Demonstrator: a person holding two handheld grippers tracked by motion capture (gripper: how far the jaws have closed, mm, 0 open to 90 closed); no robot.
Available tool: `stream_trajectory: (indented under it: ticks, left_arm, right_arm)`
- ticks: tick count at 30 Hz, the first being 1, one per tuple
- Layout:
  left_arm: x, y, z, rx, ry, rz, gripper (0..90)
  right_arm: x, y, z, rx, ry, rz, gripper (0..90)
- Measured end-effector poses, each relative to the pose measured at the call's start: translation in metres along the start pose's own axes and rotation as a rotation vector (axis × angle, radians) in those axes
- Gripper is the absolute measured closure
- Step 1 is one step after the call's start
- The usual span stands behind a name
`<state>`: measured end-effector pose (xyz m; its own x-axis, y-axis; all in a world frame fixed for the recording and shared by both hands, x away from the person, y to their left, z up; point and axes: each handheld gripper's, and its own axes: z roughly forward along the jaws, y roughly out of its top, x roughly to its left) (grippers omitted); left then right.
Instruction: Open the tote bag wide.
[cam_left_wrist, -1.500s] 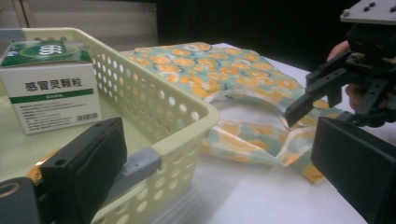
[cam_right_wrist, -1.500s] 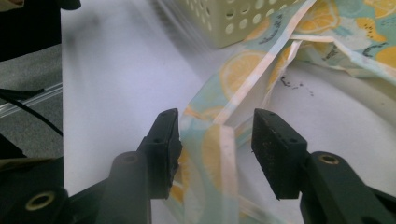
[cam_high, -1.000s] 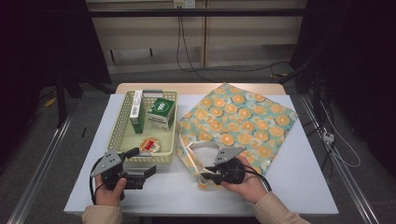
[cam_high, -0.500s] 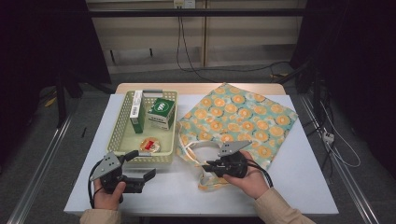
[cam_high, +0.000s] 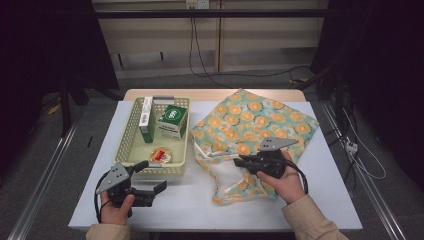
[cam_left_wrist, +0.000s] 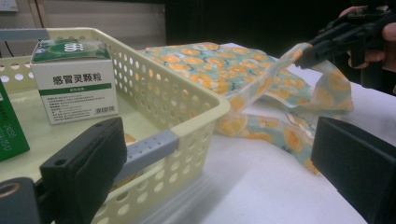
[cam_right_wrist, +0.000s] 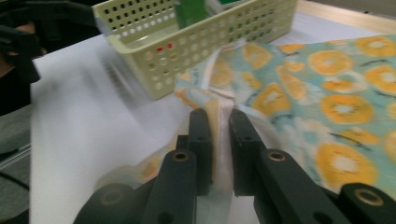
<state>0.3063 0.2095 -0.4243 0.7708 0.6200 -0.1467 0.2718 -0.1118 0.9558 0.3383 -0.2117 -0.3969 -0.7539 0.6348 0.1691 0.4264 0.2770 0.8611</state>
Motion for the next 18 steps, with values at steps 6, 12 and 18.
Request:
stream_trajectory:
  ticks: [6, 12, 18]
  left_arm:
    - [-0.001, 0.0, 0.001, 0.006, -0.004, 0.005, 3.3]
    - [-0.001, 0.0, 0.002, 0.004, -0.005, 0.003, 3.3]
    - [-0.002, 0.0, 0.004, 0.008, -0.009, 0.005, 3.3]
  right_arm:
    - [-0.027, -0.006, -0.015, -0.031, -0.093, 0.047, 81.8]
    - [-0.051, -0.021, -0.021, -0.013, -0.17, 0.102, 81.8]
    - [-0.059, -0.026, -0.021, 0.0, -0.189, 0.099, 81.9]
